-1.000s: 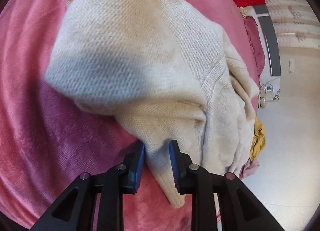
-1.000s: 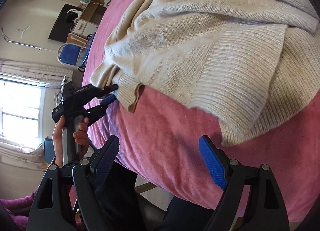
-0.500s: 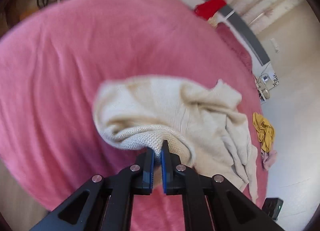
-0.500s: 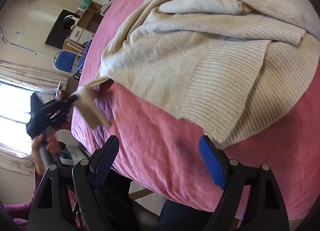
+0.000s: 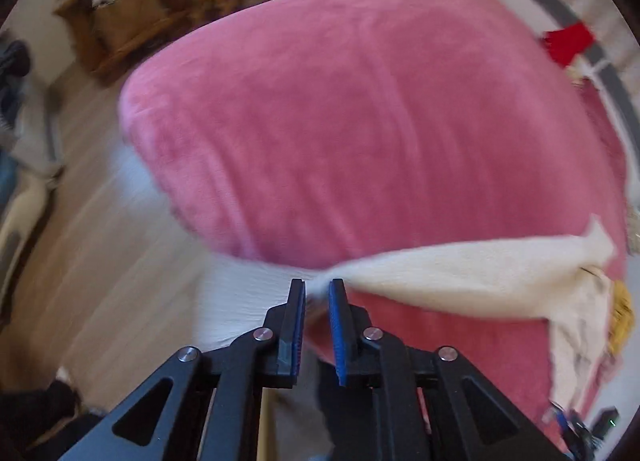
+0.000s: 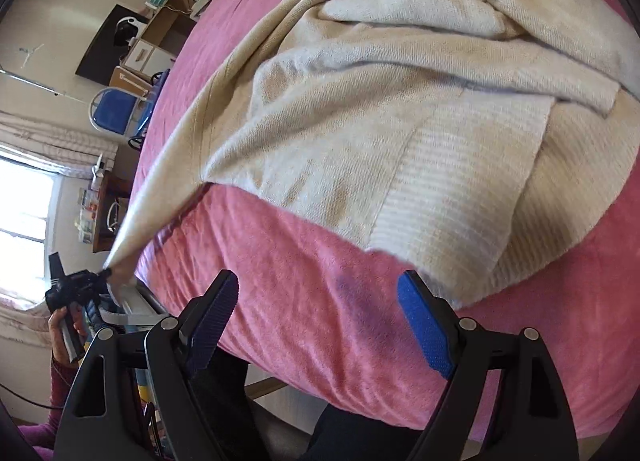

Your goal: Fold clothes

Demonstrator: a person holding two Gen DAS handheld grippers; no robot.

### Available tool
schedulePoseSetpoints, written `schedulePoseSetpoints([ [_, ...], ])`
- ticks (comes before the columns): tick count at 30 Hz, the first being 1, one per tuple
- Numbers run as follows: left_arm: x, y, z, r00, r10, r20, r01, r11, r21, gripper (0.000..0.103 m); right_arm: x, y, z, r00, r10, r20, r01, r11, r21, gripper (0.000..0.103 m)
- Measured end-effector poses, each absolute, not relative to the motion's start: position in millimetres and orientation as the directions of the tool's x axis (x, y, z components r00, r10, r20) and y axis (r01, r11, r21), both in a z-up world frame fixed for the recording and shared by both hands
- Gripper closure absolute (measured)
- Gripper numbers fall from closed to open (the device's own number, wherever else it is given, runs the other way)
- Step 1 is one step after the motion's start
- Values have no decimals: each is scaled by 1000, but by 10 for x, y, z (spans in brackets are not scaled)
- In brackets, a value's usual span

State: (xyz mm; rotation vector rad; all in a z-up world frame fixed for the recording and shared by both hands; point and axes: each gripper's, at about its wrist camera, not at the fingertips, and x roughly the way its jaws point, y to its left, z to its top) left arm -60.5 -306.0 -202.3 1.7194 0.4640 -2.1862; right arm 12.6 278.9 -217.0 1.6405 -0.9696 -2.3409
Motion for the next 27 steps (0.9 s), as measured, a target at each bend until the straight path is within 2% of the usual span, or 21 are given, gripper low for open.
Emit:
schedulePoseSetpoints([
  [2, -689, -3035, -2075, -211, -72, -975, 418, -908, -24, 93, 29, 2889, -2099, -391, -426, -816, -244, -807, 538, 18],
  [6, -1096, -2431, -1959, -316, 10, -949, 288, -952, -106, 92, -237, 3212, -1814, -402, -377, -834, -215, -847, 487, 18],
  [11, -1966, -970, -1958, -330, 256, -909, -33, -965, -260, 91, -906, 3689, -1398, -431, -343, -835, -169, -878, 448, 18],
  [16, -2639, 308, -2219, -250, 318, -915, -255, -933, -254, 91, -2082, 4051, -1072, -427, -393, -815, -135, -863, 487, 17],
  [19, -2962, 860, -2389, -183, 372, -910, -351, -889, -293, 91, -2823, 4322, -1147, -393, -426, -815, -183, -832, 523, 17],
  [24, -3248, 1381, -2611, -67, 431, -900, -455, -816, -357, 91, -3633, 4584, -1548, -310, -389, -867, -255, -845, 470, 17],
  [27, -3397, 1503, -2719, -33, 437, -899, -483, -795, -368, 91, -3926, 4592, -1830, -248, -470, -847, -245, -816, 524, 17],
])
